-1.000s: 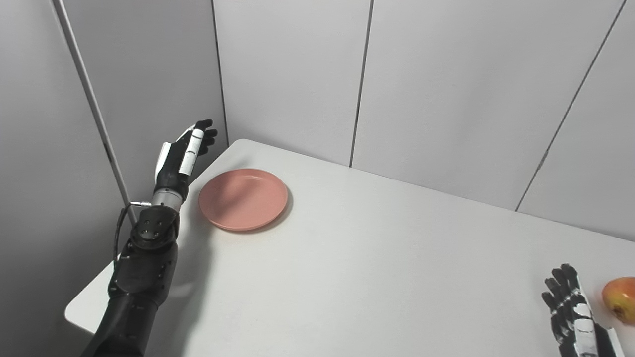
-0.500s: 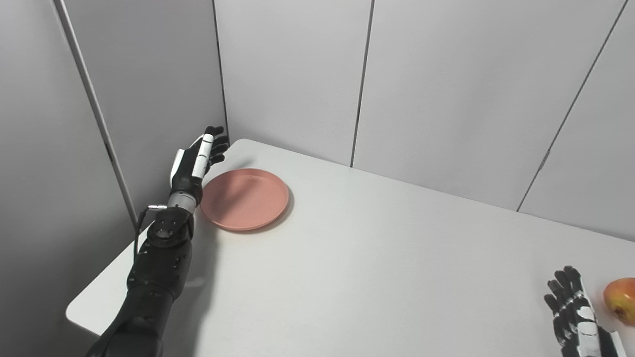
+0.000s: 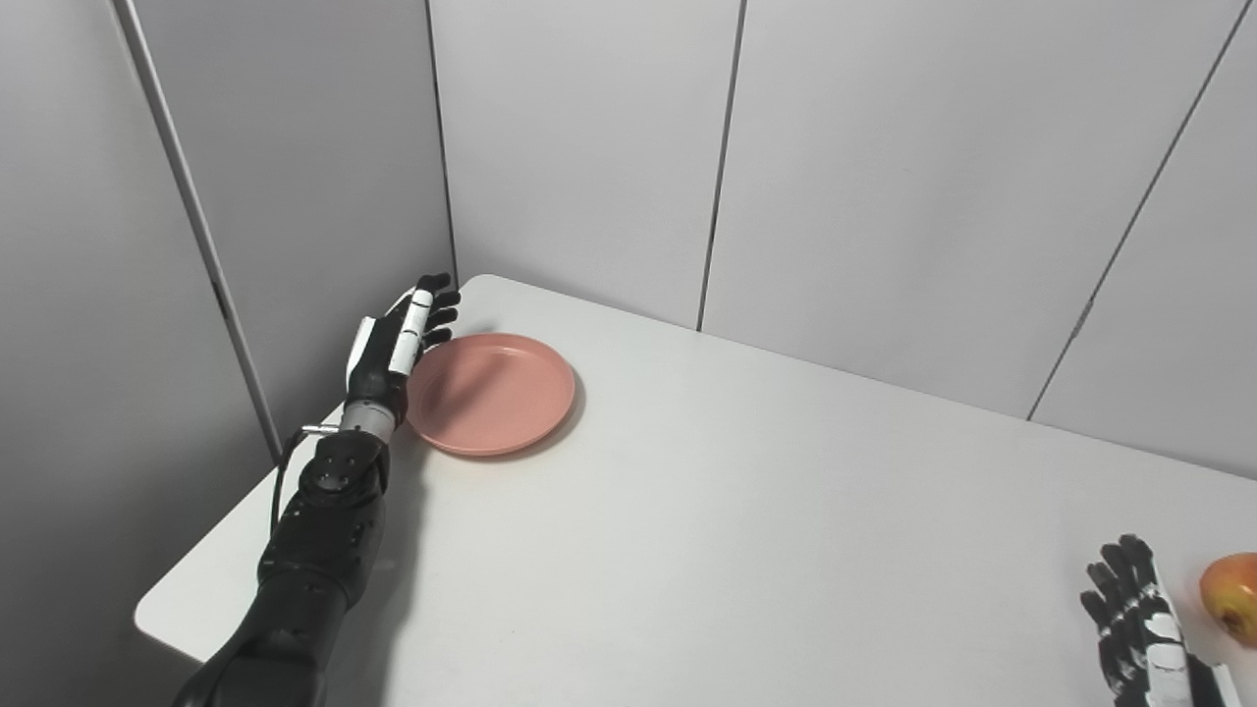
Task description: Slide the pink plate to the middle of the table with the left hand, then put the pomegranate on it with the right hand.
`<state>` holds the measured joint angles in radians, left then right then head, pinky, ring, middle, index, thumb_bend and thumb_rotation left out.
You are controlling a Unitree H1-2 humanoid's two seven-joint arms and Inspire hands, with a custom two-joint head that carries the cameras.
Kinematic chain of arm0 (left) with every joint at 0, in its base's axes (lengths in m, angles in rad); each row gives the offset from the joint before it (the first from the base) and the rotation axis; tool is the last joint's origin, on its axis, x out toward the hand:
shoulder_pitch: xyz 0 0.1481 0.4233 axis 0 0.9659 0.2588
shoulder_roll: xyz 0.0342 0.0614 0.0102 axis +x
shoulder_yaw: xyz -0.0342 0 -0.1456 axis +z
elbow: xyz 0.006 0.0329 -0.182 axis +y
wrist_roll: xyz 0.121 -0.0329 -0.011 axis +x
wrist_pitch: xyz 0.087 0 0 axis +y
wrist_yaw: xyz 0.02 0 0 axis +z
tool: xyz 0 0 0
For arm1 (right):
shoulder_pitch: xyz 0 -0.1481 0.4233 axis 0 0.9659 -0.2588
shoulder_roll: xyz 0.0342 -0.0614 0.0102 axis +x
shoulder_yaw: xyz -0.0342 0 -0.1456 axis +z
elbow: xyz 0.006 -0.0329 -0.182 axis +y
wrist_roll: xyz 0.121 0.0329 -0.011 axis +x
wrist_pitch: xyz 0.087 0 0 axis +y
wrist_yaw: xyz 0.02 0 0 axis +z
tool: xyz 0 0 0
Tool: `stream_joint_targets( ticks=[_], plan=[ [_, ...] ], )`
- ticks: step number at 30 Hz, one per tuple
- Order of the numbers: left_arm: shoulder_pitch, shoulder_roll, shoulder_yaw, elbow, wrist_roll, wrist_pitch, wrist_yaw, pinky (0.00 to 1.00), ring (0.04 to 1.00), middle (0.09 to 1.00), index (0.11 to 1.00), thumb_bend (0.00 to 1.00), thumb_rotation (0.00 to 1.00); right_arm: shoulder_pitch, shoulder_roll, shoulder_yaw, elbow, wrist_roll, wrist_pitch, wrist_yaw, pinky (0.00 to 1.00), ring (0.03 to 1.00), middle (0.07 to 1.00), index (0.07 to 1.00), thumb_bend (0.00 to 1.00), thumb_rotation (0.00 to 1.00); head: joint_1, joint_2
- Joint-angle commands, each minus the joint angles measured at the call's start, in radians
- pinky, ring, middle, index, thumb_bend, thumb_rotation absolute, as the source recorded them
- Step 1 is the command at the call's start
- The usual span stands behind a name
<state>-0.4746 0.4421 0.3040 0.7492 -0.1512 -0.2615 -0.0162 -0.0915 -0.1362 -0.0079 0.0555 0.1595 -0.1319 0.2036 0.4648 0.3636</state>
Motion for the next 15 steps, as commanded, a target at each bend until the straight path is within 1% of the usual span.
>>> stream_joint_targets(
  ticks=[1, 4, 6, 8, 10, 11, 15],
  plan=[
    [-0.052, 0.036, 0.006, -0.036, -0.009, -0.034, -0.001, 0.85, 0.849, 0.834, 0.822, 0.60, 1.00, 0.012, -0.001, -0.004, -0.002, 0.007, 0.014, -0.001, 1.00, 1.000, 1.000, 1.000, 0.48, 1.00, 0.002, 0.002],
    [-0.053, 0.043, 0.010, -0.068, -0.010, -0.012, 0.003, 0.85, 0.849, 0.833, 0.823, 0.60, 1.00, 0.012, -0.002, -0.005, -0.004, -0.006, 0.016, -0.009, 1.00, 1.000, 1.000, 1.000, 0.49, 1.00, 0.006, 0.004],
    [-0.052, 0.047, 0.013, -0.104, -0.010, 0.009, 0.007, 0.84, 0.836, 0.822, 0.811, 0.59, 1.00, 0.013, 0.006, -0.014, -0.016, 0.016, 0.056, -0.016, 1.00, 1.000, 1.000, 1.000, 0.57, 0.93, 0.007, 0.004],
    [-0.053, 0.052, 0.015, -0.121, -0.010, 0.010, 0.002, 0.82, 0.834, 0.821, 0.810, 0.59, 1.00, 0.011, 0.012, -0.019, -0.023, 0.030, 0.078, -0.019, 1.00, 1.000, 1.000, 1.000, 0.59, 0.90, 0.008, 0.004],
    [-0.053, 0.055, 0.016, -0.143, -0.013, 0.023, 0.001, 0.82, 0.833, 0.821, 0.808, 0.59, 1.00, 0.010, 0.013, -0.020, -0.026, 0.030, 0.084, -0.019, 1.00, 1.000, 1.000, 1.000, 0.60, 0.89, 0.008, 0.006],
    [-0.052, 0.056, 0.016, -0.159, -0.009, 0.029, 0.005, 0.83, 0.834, 0.821, 0.808, 0.61, 1.00, 0.011, 0.013, -0.020, -0.028, 0.031, 0.086, -0.019, 1.00, 1.000, 1.000, 1.000, 0.61, 0.90, 0.009, 0.004],
    [-0.049, 0.061, 0.019, -0.219, 0.003, 0.065, 0.022, 0.83, 0.826, 0.811, 0.794, 0.62, 1.00, 0.014, 0.014, -0.020, -0.037, 0.031, 0.098, -0.019, 1.00, 1.000, 1.000, 1.000, 0.59, 0.89, 0.011, 0.002]
  ],
)
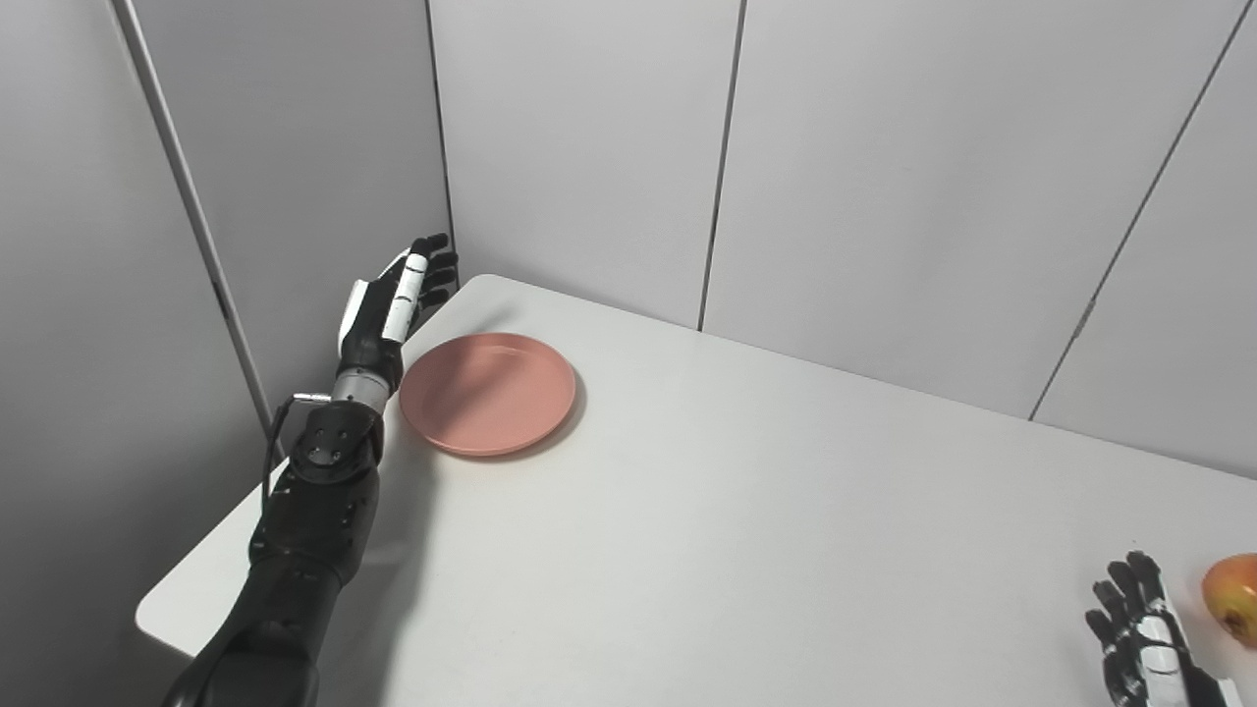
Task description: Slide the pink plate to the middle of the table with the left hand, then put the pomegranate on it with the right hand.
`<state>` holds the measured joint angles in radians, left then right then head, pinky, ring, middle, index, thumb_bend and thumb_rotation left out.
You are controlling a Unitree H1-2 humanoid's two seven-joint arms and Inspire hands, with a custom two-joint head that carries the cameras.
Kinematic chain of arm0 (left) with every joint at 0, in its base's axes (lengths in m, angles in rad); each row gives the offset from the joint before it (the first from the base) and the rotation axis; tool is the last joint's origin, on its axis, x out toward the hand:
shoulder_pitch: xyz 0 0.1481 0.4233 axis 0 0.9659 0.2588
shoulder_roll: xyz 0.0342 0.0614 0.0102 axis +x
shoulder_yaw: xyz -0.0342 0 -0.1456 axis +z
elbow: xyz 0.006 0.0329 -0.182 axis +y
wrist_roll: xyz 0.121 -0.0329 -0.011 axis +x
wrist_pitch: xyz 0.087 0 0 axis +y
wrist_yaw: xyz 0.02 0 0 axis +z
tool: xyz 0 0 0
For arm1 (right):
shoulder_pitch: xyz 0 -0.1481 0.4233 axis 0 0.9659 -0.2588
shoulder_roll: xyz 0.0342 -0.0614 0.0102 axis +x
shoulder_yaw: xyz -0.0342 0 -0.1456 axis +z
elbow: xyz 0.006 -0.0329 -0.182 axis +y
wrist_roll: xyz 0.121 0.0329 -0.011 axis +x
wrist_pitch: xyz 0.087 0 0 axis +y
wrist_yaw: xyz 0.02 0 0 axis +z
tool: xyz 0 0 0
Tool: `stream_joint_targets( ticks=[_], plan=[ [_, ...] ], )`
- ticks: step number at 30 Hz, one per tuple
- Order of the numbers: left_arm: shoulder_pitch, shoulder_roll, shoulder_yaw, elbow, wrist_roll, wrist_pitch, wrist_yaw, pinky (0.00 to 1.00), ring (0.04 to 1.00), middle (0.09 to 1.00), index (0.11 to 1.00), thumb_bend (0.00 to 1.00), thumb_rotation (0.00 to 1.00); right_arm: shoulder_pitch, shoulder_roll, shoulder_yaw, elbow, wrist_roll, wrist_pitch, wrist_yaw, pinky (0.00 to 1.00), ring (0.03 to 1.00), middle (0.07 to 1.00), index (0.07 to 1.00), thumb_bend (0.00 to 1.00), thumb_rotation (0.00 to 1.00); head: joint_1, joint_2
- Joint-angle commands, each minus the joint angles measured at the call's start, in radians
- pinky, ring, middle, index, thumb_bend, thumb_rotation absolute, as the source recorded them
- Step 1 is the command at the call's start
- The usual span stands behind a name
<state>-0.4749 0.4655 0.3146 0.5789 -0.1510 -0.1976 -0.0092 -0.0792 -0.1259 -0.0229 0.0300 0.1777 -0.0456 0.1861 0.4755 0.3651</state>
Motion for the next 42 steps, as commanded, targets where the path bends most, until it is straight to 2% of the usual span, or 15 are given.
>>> stream_joint_targets(
  ticks=[1, 4, 13, 18, 25, 30, 35, 37, 42],
  plan=[
    [-0.047, 0.037, 0.009, -0.060, 0.005, 0.010, 0.019, 0.83, 0.824, 0.809, 0.793, 0.62, 1.00, 0.002, 0.004, -0.005, -0.013, 0.013, 0.012, -0.001, 1.00, 1.000, 1.000, 1.000, 0.59, 0.89, 0.000, 0.000],
    [-0.048, 0.047, 0.013, -0.089, 0.000, 0.027, 0.015, 0.83, 0.826, 0.810, 0.804, 0.63, 1.00, 0.005, 0.006, -0.007, -0.015, 0.014, 0.011, -0.003, 1.00, 1.000, 1.000, 1.000, 0.59, 0.90, 0.000, -0.001],
    [-0.045, 0.062, 0.011, -0.076, 0.005, 0.038, 0.009, 0.85, 0.831, 0.813, 0.808, 0.63, 1.00, 0.008, 0.006, -0.007, -0.027, 0.019, 0.030, -0.004, 1.00, 1.000, 1.000, 1.000, 0.60, 0.89, 0.011, -0.003],
    [-0.044, 0.066, 0.005, -0.028, 0.020, 0.014, 0.016, 0.84, 0.827, 0.807, 0.800, 0.61, 1.00, 0.007, 0.005, -0.009, -0.024, 0.020, 0.031, -0.005, 1.00, 1.000, 1.000, 1.000, 0.62, 0.87, 0.014, -0.006],
    [-0.046, 0.075, -0.001, 0.026, 0.040, -0.006, 0.024, 0.87, 0.839, 0.814, 0.799, 0.61, 1.00, 0.009, 0.003, -0.010, -0.030, 0.023, 0.042, -0.004, 1.00, 1.000, 1.000, 1.000, 0.63, 0.88, 0.015, -0.006],
    [-0.046, 0.082, -0.016, 0.069, 0.055, -0.044, 0.026, 0.85, 0.827, 0.812, 0.800, 0.61, 1.00, 0.010, 0.000, -0.007, -0.030, 0.020, 0.036, -0.002, 1.00, 1.000, 1.000, 1.000, 0.64, 0.89, 0.015, -0.004],
    [-0.060, 0.074, -0.008, 0.127, 0.029, -0.068, 0.010, 0.85, 0.836, 0.824, 0.812, 0.60, 1.00, 0.012, 0.000, -0.008, -0.033, 0.021, 0.036, -0.004, 1.00, 1.000, 1.000, 1.000, 0.64, 0.88, 0.015, -0.003],
    [-0.066, 0.068, 0.003, 0.142, -0.002, -0.059, -0.008, 0.87, 0.854, 0.838, 0.825, 0.63, 1.00, 0.013, 0.000, -0.008, -0.034, 0.022, 0.033, -0.003, 1.00, 1.000, 1.000, 1.000, 0.64, 0.88, 0.017, -0.001],
    [-0.060, 0.064, -0.002, 0.152, -0.008, -0.055, -0.006, 0.87, 0.862, 0.846, 0.841, 0.60, 1.00, 0.015, 0.000, -0.008, -0.035, 0.022, 0.033, -0.002, 1.00, 1.000, 1.000, 1.000, 0.64, 0.88, 0.017, 0.002]
  ],
)
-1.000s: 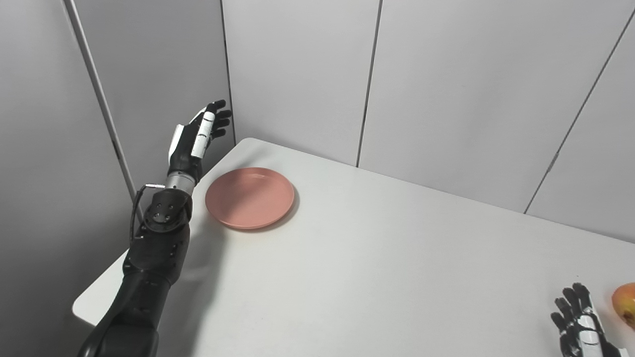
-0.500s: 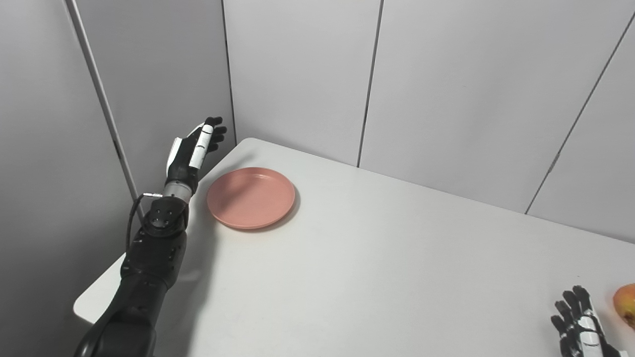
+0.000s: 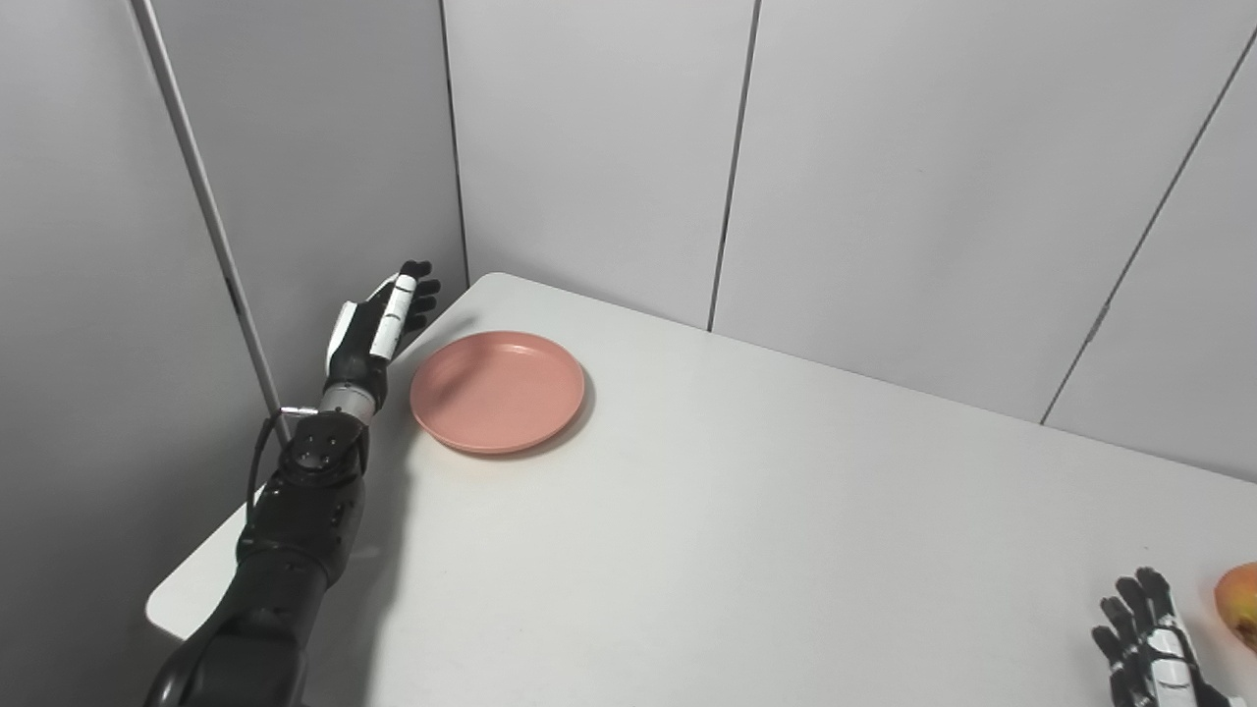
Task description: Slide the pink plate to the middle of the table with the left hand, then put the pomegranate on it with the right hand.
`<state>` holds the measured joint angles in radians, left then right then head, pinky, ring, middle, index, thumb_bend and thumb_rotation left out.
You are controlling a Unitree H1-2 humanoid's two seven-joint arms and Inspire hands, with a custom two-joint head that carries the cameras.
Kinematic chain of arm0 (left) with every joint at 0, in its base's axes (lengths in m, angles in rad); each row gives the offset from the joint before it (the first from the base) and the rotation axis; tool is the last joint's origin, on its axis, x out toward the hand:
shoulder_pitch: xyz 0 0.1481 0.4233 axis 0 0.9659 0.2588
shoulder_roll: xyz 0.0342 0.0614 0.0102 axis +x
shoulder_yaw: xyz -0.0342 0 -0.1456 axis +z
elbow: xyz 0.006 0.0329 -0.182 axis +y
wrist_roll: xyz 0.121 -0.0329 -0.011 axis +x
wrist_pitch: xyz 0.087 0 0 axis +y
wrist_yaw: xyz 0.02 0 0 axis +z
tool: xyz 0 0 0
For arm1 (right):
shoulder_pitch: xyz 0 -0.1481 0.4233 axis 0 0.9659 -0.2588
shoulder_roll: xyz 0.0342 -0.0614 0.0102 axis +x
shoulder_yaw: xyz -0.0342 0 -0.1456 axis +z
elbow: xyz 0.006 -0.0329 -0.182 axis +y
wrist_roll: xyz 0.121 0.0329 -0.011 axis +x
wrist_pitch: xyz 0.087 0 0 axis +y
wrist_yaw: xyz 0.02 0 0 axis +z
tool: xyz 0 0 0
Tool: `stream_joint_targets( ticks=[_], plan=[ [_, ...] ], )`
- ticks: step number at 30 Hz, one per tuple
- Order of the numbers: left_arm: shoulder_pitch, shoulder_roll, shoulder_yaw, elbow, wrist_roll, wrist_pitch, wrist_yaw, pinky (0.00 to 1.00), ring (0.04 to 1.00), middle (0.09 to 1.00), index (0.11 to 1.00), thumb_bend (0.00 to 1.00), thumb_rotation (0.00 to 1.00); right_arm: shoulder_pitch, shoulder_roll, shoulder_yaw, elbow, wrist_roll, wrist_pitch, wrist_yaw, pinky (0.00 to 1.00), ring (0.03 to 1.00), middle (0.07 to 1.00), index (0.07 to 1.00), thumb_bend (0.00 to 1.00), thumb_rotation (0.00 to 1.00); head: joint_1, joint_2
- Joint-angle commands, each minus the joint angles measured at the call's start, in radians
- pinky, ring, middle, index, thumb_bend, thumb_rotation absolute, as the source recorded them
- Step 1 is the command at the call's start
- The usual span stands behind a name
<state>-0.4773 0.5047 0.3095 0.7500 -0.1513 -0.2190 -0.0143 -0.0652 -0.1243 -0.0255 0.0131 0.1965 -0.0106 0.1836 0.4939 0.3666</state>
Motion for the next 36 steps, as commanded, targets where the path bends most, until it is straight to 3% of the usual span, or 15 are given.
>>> stream_joint_targets(
  ticks=[1, 17, 25, 28, 36],
  plan=[
    [-0.056, 0.023, 0.004, -0.020, -0.011, -0.029, -0.003, 0.88, 0.865, 0.848, 0.843, 0.60, 1.00, 0.002, -0.002, -0.005, -0.020, 0.003, -0.001, 0.000, 1.00, 1.000, 1.000, 1.000, 0.65, 0.89, -0.001, 0.001],
    [-0.047, -0.012, -0.011, 0.049, -0.034, -0.089, -0.034, 0.83, 0.852, 0.843, 0.834, 0.62, 1.00, 0.007, -0.003, -0.007, -0.035, -0.003, 0.009, -0.008, 1.00, 1.000, 1.000, 1.000, 0.65, 0.89, -0.003, 0.011],
    [-0.047, -0.024, -0.050, 0.105, -0.008, -0.130, -0.058, 0.84, 0.840, 0.835, 0.829, 0.59, 1.00, 0.005, -0.003, -0.007, -0.032, -0.010, 0.000, -0.010, 1.00, 1.000, 1.000, 1.000, 0.66, 0.89, -0.003, 0.014],
    [-0.037, -0.029, -0.057, 0.091, -0.012, -0.118, -0.060, 0.83, 0.836, 0.837, 0.825, 0.59, 1.00, 0.005, -0.002, -0.007, -0.038, -0.009, 0.007, -0.010, 1.00, 1.000, 1.000, 1.000, 0.66, 0.89, -0.004, 0.017],
    [-0.009, -0.023, -0.082, 0.057, -0.011, -0.090, -0.070, 0.92, 0.860, 0.859, 0.852, 0.58, 1.00, 0.006, 0.002, -0.010, -0.044, -0.010, 0.018, -0.014, 1.00, 1.000, 1.000, 1.000, 0.66, 0.89, -0.004, 0.019]
  ],
)
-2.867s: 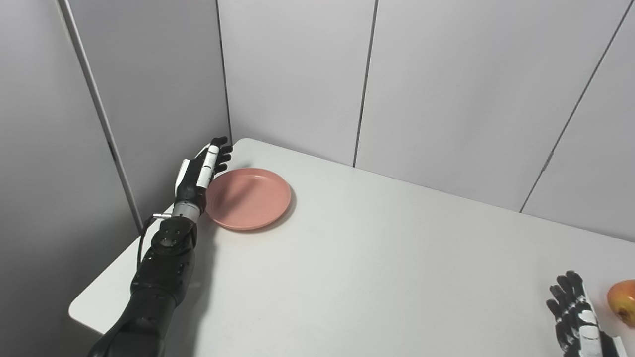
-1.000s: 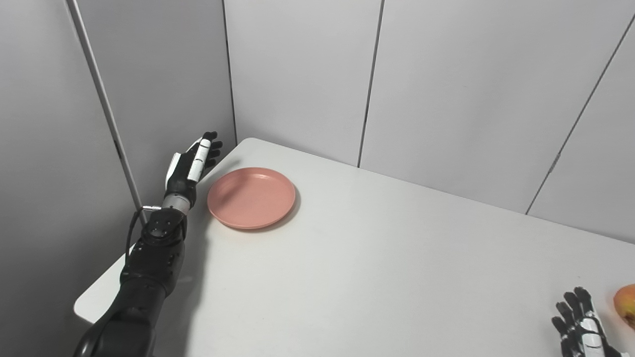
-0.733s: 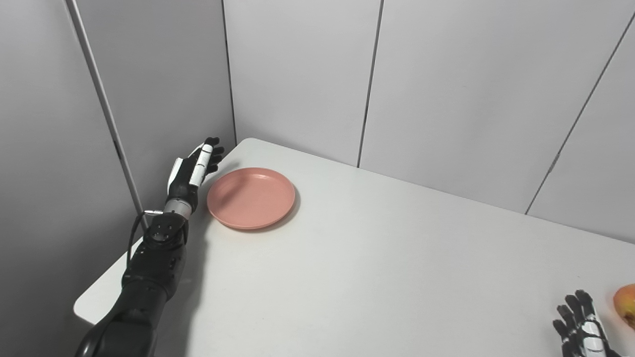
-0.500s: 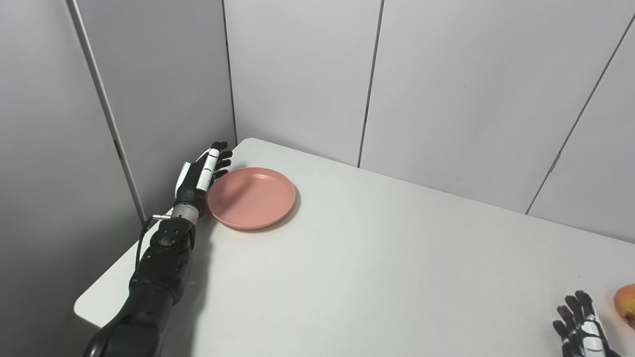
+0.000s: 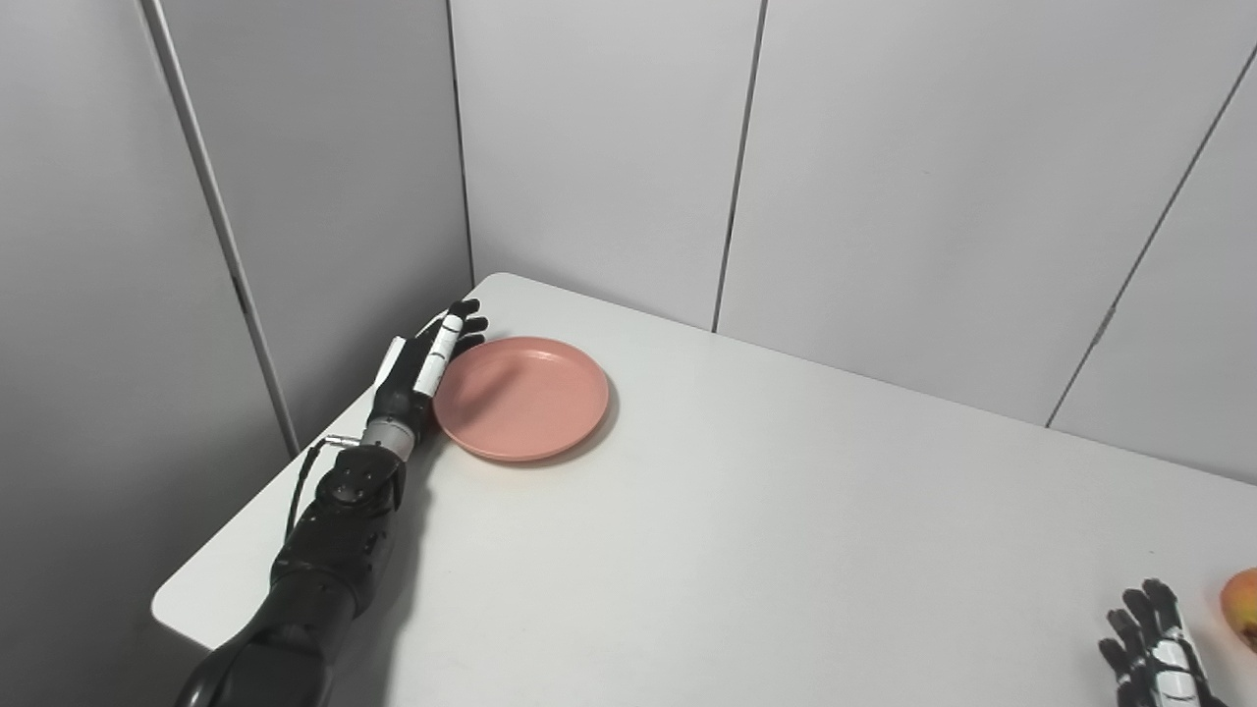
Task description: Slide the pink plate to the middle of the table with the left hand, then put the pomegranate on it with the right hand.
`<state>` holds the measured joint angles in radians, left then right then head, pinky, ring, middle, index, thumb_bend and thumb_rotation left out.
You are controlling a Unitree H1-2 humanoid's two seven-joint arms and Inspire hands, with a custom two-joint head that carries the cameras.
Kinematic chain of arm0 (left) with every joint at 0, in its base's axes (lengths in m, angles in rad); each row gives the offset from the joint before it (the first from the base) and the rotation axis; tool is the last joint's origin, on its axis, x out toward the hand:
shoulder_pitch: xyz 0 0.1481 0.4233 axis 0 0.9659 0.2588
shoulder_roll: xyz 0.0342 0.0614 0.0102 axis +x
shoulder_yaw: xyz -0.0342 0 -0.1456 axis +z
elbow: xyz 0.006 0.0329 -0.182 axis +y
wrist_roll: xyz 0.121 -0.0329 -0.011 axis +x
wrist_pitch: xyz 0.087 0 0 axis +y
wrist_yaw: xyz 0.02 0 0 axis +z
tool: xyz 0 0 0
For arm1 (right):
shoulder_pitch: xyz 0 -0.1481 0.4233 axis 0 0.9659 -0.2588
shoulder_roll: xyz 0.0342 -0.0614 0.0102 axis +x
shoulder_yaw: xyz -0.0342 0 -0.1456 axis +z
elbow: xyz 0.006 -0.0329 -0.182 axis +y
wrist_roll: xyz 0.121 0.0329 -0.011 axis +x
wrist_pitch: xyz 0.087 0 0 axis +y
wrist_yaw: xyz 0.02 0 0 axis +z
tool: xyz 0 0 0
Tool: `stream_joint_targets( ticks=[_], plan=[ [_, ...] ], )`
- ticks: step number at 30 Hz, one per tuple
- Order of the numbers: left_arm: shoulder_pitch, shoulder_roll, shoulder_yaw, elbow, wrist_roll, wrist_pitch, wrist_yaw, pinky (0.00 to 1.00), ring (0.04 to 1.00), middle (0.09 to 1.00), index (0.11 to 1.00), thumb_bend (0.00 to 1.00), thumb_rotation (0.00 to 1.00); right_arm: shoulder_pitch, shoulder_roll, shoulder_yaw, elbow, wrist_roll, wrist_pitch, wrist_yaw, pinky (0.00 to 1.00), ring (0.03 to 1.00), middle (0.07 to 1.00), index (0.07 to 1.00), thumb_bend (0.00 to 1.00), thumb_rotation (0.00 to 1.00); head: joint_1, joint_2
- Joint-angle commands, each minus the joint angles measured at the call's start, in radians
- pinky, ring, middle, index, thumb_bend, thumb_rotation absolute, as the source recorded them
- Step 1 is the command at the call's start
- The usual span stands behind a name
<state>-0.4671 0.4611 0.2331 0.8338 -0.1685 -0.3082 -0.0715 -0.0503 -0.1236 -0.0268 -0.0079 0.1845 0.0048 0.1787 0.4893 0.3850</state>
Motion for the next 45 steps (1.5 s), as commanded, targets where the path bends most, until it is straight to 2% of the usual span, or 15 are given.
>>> stream_joint_targets(
  ticks=[1, 8, 16, 21, 23, 24, 27, 29, 39, 42, 43, 44, 45],
  plan=[
    [-0.016, 0.022, -0.006, -0.029, 0.005, 0.000, -0.016, 0.93, 0.863, 0.862, 0.856, 0.58, 1.00, -0.009, 0.001, -0.007, -0.023, -0.002, 0.001, -0.009, 1.00, 1.000, 1.000, 1.000, 0.66, 0.89, 0.001, 0.002],
    [-0.006, 0.020, -0.002, -0.045, 0.001, 0.003, -0.024, 0.93, 0.869, 0.866, 0.860, 0.61, 1.00, -0.007, 0.003, -0.003, -0.027, -0.002, 0.003, -0.012, 1.00, 1.000, 1.000, 1.000, 0.64, 0.89, -0.004, 0.005],
    [0.007, -0.025, 0.008, -0.118, -0.017, 0.058, -0.010, 0.93, 0.906, 0.893, 0.887, 0.61, 1.00, -0.013, 0.010, 0.003, -0.023, -0.015, -0.002, -0.019, 1.00, 1.000, 1.000, 1.000, 0.65, 0.90, -0.023, 0.006],
    [0.013, -0.050, 0.001, -0.141, -0.019, 0.091, -0.018, 0.93, 0.910, 0.895, 0.890, 0.64, 1.00, -0.022, 0.017, 0.004, -0.015, -0.022, -0.011, -0.025, 1.00, 1.000, 1.000, 1.000, 0.63, 0.90, -0.049, 0.012],
    [0.017, -0.064, -0.003, -0.154, -0.018, 0.106, -0.009, 0.92, 0.905, 0.894, 0.894, 0.64, 1.00, -0.026, 0.011, 0.012, -0.003, -0.030, -0.033, -0.013, 1.00, 1.000, 1.000, 1.000, 0.62, 0.92, -0.066, 0.017],
    [0.018, -0.069, -0.003, -0.159, -0.019, 0.111, -0.007, 0.91, 0.904, 0.896, 0.899, 0.64, 1.00, -0.028, 0.007, 0.016, 0.002, -0.033, -0.043, -0.007, 1.00, 1.000, 1.000, 1.000, 0.56, 0.96, -0.068, 0.018],
    [0.027, -0.094, -0.005, -0.179, -0.036, 0.108, -0.020, 0.90, 0.910, 0.902, 0.910, 0.63, 1.00, -0.032, 0.006, 0.021, 0.010, -0.040, -0.068, -0.002, 1.00, 1.000, 1.000, 1.000, 0.47, 1.00, -0.096, 0.027],
    [0.033, -0.110, -0.008, -0.194, -0.031, 0.115, -0.011, 0.88, 0.901, 0.890, 0.895, 0.62, 1.00, -0.034, 0.007, 0.019, 0.019, -0.044, -0.073, -0.004, 1.00, 1.000, 1.000, 1.000, 0.45, 1.00, -0.106, 0.028],
    [0.068, -0.154, -0.024, -0.274, -0.025, 0.146, -0.012, 0.91, 0.922, 0.912, 0.915, 0.64, 1.00, -0.061, 0.018, 0.019, 0.104, -0.062, -0.161, -0.005, 1.00, 1.000, 1.000, 1.000, 0.47, 0.99, -0.195, 0.059],
    [0.079, -0.158, -0.031, -0.309, -0.021, 0.175, -0.009, 0.90, 0.916, 0.910, 0.910, 0.61, 1.00, -0.075, 0.023, 0.019, 0.144, -0.057, -0.196, 0.000, 1.00, 1.000, 1.000, 1.000, 0.52, 0.96, -0.221, 0.065],
    [0.082, -0.161, -0.031, -0.318, -0.025, 0.182, -0.011, 0.90, 0.915, 0.911, 0.910, 0.60, 1.00, -0.081, 0.029, 0.019, 0.164, -0.053, -0.209, 0.001, 1.00, 1.000, 1.000, 1.000, 0.52, 0.95, -0.249, 0.073],
    [0.085, -0.163, -0.030, -0.325, -0.027, 0.188, -0.012, 0.90, 0.914, 0.911, 0.910, 0.59, 1.00, -0.086, 0.032, 0.019, 0.178, -0.051, -0.218, 0.001, 1.00, 1.000, 1.000, 1.000, 0.57, 0.93, -0.249, 0.073],
    [0.088, -0.165, -0.029, -0.324, -0.029, 0.186, -0.013, 0.90, 0.910, 0.908, 0.906, 0.59, 1.00, -0.087, 0.037, 0.020, 0.184, -0.058, -0.224, -0.005, 1.00, 1.000, 1.000, 1.000, 0.59, 0.93, -0.300, 0.077]
  ],
)
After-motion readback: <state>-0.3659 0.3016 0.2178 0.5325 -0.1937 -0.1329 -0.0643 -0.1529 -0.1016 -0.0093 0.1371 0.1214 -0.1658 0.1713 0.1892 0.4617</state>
